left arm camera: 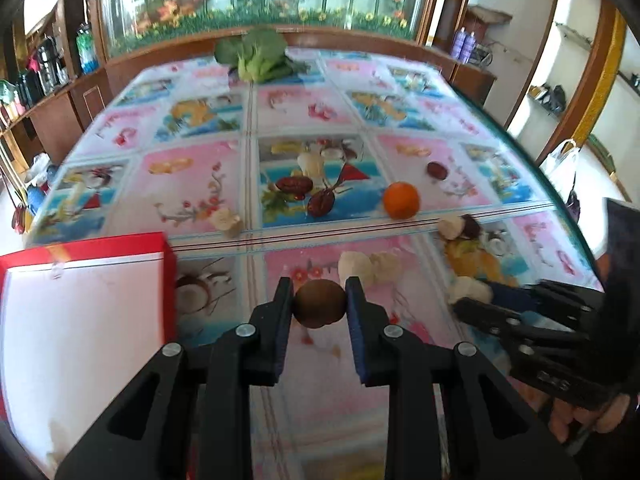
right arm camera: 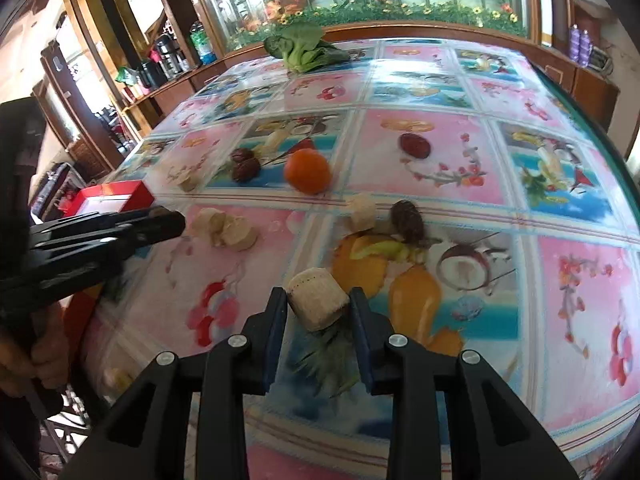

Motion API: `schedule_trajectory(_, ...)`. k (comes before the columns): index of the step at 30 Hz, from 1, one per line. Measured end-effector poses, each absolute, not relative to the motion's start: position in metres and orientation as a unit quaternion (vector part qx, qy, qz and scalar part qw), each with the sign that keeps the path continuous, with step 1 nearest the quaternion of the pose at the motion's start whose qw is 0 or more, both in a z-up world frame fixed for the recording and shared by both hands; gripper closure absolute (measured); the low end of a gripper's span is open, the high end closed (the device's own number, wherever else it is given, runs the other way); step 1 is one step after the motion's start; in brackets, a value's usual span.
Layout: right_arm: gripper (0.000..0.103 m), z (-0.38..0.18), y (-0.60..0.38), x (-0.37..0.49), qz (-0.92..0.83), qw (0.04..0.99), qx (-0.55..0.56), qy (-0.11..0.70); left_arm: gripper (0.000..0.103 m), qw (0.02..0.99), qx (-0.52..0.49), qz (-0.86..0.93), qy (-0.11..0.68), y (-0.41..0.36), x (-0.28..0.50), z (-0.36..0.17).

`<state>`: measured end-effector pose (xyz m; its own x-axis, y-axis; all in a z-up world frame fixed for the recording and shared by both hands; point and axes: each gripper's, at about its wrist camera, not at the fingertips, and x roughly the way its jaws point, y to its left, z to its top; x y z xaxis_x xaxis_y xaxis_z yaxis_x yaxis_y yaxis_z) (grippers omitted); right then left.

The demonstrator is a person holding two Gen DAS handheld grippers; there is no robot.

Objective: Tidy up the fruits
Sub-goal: 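Carry the cube and brown fruit into the tray and open both tools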

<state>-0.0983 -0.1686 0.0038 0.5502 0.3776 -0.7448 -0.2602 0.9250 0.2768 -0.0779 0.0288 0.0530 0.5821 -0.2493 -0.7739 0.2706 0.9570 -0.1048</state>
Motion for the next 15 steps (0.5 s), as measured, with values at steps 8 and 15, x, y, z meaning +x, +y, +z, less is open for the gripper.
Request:
schedule_trajectory(8,0.072,0.017,-0.14,-0.112,0.235,0.871,0.085,0.423,0.075,0.911,0.001,-0.122,0.394,0.077,-0.142,0.073)
schedule_trajectory(15,0.072,0.042,-0.084,-0.135,0.311,0.87,0.068,0.376,0.075,0.918,-0.026,-0.05,0.393,0.144,-0.175,0.065)
